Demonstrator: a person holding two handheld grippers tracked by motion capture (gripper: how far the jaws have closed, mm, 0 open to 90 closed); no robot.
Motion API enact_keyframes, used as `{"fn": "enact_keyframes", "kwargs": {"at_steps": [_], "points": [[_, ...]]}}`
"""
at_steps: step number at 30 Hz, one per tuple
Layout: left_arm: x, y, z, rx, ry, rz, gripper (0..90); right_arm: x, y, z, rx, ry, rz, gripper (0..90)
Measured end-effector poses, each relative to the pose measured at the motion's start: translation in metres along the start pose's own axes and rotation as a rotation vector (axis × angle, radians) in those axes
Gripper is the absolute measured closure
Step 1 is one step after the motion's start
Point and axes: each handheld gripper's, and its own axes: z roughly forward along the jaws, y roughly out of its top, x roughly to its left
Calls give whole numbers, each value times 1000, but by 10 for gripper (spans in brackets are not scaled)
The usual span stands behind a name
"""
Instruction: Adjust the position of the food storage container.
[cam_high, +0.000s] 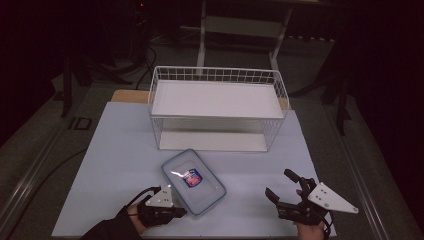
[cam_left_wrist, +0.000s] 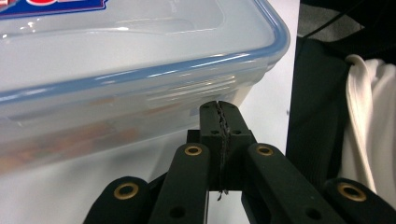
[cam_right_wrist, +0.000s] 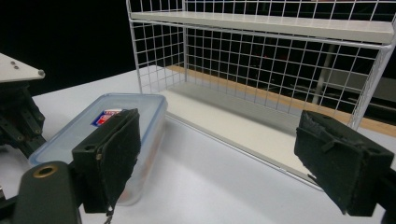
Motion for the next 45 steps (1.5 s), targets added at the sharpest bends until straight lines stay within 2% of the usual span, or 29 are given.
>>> {"fn": "enact_keyframes", "kwargs": {"at_steps": [3,4,8,12,17,18,25,33,45], "points": [[-1,3,3,-6,-6,-6,897,0,0,0,0,1,1,144],[-3,4,3,-3,0,9,896,0,0,0,1,1,-1,144],[-6,4,-4,7,12,15,897,0,0,-1,1,-1,0,144],[-4,7,-2,-12,-1,15,897,-1,0,0,0,0,6,144],[-2,15,7,1,-12,24,897,0,0,-1,2,-3,5,144],[-3,17,9,5,-3,33,897,0,0,-1,1,-2,7,144],[-4,31,20,-4,-16,57,897,-1,0,-1,-1,3,11,145],[-7,53,44,21,-12,91,897,0,0,-2,0,2,6,145],[-3,71,66,22,-1,67,897,-1,0,-3,0,1,11,145]]}}
